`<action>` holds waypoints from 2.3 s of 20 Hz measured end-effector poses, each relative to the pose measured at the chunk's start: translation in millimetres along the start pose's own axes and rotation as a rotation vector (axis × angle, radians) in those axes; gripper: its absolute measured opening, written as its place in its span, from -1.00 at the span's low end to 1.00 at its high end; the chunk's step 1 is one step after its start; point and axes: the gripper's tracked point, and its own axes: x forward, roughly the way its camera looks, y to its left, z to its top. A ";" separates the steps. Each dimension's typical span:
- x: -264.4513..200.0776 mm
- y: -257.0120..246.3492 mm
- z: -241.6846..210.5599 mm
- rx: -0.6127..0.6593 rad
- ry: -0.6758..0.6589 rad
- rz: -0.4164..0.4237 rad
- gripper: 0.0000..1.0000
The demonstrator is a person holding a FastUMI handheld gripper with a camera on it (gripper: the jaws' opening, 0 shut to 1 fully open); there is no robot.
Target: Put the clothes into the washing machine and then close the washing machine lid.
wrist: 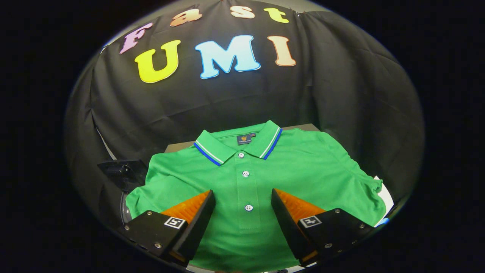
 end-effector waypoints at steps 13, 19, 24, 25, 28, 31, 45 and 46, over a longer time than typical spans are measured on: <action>3.4 -12.4 -0.4 0.023 0.026 -0.112 -0.99; -33.3 -12.3 32.2 0.240 -0.106 -0.068 -1.00; -88.3 7.9 73.3 0.192 -0.206 -0.063 -0.99; -99.8 15.9 82.8 0.181 -0.229 -0.054 -1.00; -126.6 37.1 118.5 0.126 -0.291 -0.055 -1.00; -139.7 67.9 152.9 0.093 -0.341 -0.025 -1.00; -156.0 236.1 162.2 -0.022 -0.365 0.102 -1.00; -158.5 249.5 158.4 -0.030 -0.363 0.108 -1.00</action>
